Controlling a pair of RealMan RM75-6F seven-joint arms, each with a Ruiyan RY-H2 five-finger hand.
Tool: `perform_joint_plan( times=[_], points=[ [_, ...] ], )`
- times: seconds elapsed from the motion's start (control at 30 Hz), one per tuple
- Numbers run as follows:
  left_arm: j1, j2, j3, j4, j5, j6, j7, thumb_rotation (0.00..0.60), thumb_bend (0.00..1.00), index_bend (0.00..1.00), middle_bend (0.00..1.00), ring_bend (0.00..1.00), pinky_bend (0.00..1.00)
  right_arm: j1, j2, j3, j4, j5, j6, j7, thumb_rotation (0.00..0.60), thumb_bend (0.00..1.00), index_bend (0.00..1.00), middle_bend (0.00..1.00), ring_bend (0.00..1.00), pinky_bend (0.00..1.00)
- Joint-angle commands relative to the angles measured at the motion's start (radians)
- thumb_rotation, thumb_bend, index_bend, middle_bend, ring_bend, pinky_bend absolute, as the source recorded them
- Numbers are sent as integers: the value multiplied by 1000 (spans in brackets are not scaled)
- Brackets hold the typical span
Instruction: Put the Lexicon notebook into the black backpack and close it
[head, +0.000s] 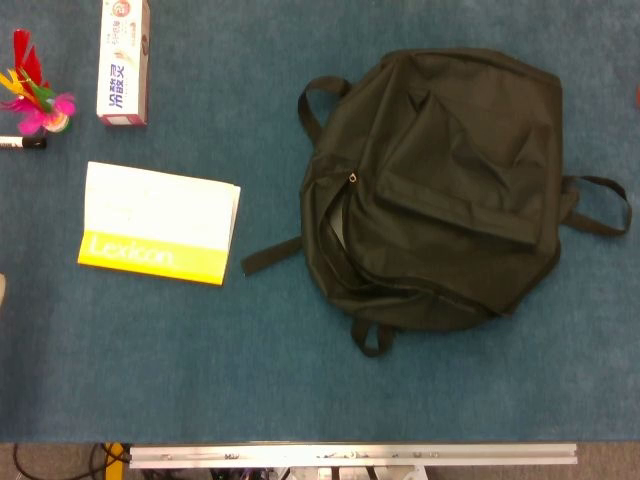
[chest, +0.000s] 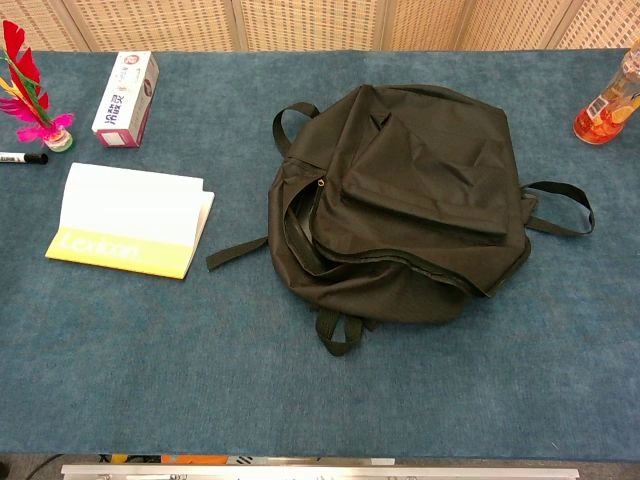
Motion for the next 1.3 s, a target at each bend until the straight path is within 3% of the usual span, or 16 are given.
perform_joint_plan(
  times=[0.03,0.3,0.6,0.83,1.07,1.3],
  points=[
    [-1,1,0,0,-1,-5,0,600,329,153,92,12,57,1,1,3,-3,2,1,0,600,0,247,355,245,469],
    [-40,1,-1,34,56,-42,-8,600,329,179,105,14,57,21,29,37,-43,35,-5,14,600,0,247,355,245,469],
    [-155,-32,-2,116,112,-187,-40,600,329,219,135,44,57,47,43,54,-77,61,-43,4,600,0,247,355,245,469],
    [-242,-84,25,202,141,-329,-27,600,328,212,133,45,58,51,37,55,-83,75,-57,-8,600,0,247,355,245,469],
    [-293,-145,39,246,108,-439,31,600,328,192,133,45,57,57,22,55,-79,85,-72,-19,600,0,247,355,245,469],
    [-318,-196,28,274,6,-529,100,600,328,172,132,44,58,59,14,54,-69,92,-80,-17,600,0,247,355,245,469]
  ],
)
